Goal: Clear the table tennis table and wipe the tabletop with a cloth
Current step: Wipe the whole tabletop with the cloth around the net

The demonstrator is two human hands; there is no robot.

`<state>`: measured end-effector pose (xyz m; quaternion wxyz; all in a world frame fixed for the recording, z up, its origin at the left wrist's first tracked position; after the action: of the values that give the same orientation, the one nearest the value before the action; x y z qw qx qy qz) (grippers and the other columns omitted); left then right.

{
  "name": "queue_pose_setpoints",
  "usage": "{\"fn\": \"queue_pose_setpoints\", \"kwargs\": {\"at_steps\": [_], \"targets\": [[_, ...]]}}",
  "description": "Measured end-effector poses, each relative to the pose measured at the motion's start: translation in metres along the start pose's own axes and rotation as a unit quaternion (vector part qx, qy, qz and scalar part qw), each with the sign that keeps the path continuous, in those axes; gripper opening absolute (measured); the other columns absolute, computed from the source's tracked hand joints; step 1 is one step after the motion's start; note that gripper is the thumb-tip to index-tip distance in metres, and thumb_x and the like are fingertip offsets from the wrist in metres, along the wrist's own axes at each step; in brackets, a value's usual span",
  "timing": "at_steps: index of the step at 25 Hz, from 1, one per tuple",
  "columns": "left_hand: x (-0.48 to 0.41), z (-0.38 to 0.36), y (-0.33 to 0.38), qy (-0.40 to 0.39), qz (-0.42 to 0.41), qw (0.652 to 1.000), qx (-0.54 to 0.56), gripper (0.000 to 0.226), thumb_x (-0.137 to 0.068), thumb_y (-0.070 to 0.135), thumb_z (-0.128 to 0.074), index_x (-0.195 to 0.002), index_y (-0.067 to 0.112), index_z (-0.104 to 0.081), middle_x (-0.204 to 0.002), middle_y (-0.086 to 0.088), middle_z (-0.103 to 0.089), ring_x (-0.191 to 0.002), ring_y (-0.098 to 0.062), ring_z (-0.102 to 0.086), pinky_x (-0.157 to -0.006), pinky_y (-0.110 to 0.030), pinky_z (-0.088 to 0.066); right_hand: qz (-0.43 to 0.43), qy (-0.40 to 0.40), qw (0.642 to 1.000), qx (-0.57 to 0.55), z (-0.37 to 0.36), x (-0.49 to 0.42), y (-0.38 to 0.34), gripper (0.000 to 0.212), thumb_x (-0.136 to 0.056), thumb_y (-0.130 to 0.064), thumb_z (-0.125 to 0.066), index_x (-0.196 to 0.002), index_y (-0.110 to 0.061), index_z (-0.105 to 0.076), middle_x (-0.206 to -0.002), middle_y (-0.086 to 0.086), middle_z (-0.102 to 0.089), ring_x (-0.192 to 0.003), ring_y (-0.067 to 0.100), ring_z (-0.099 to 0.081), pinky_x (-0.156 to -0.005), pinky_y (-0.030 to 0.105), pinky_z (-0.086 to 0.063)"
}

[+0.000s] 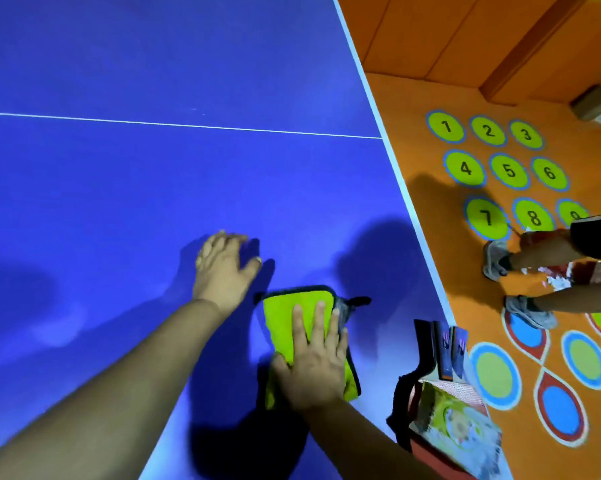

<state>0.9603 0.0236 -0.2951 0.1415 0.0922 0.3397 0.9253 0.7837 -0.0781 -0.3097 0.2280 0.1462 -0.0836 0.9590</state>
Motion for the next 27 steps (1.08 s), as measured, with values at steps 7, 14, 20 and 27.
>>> {"fn": "queue_pose_setpoints", "kwargs": {"at_steps": [7,14,20,27], "targets": [[0.103,-0.012,0.021,-0.170,0.078,0.981,-0.054,0.047,-0.086,0.032,-0.054,-0.131,0.017,-0.049,-0.132,-0.006,-0.052,-0.123,-0.023,-0.048,-0.097,-0.028,-0.038,0.169,-0.088,0.979,-0.069,0.023,0.060,0.006,0.074,-0.078,-0.057,-0.041,-0.147,-0.032,-0.032,-0.161,0.003,-0.009,-0.143,0.026,-0.028,-0.110,0.042,-0.036],[0.123,0.020,0.053,-0.242,0.129,0.960,-0.049,0.045,-0.055,0.035,-0.048,-0.094,0.021,-0.067,-0.093,-0.002,-0.067,-0.092,-0.019,-0.059,-0.068,-0.020,-0.043,-0.041,-0.147,0.972,-0.181,0.040,0.055,0.050,0.058,-0.077,-0.035,-0.062,-0.130,-0.018,-0.045,-0.128,0.008,-0.052,-0.126,0.025,-0.044,-0.090,0.024,-0.039],[0.114,0.062,0.081,-0.132,0.158,0.938,0.278,0.016,-0.062,0.000,-0.060,-0.069,0.013,-0.054,-0.047,0.012,-0.050,-0.044,-0.004,-0.043,-0.044,-0.017,-0.034,0.043,-0.143,0.958,-0.245,0.084,0.006,0.053,0.037,-0.047,-0.047,-0.061,-0.056,-0.022,-0.035,-0.058,-0.006,-0.035,-0.072,0.017,-0.042,-0.051,0.026,-0.023],[0.054,0.071,0.120,0.073,0.048,0.980,0.181,0.025,-0.073,0.003,-0.069,-0.081,0.027,-0.066,-0.077,0.010,-0.062,-0.076,-0.011,-0.056,-0.073,-0.027,-0.044,0.054,0.031,0.932,-0.357,0.165,-0.095,0.059,0.025,-0.081,-0.004,-0.065,-0.103,-0.015,-0.069,-0.101,0.006,-0.053,-0.095,0.027,-0.062,-0.084,0.033,-0.048]]}}
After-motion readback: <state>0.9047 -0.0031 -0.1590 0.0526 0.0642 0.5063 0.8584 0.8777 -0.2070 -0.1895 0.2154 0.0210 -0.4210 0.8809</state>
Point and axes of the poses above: each hand's wrist, its own x-axis away from the middle knuckle, its own z-axis out of the back of the hand, y = z × x, the point moved 2 cm from there along -x, towards the middle knuckle
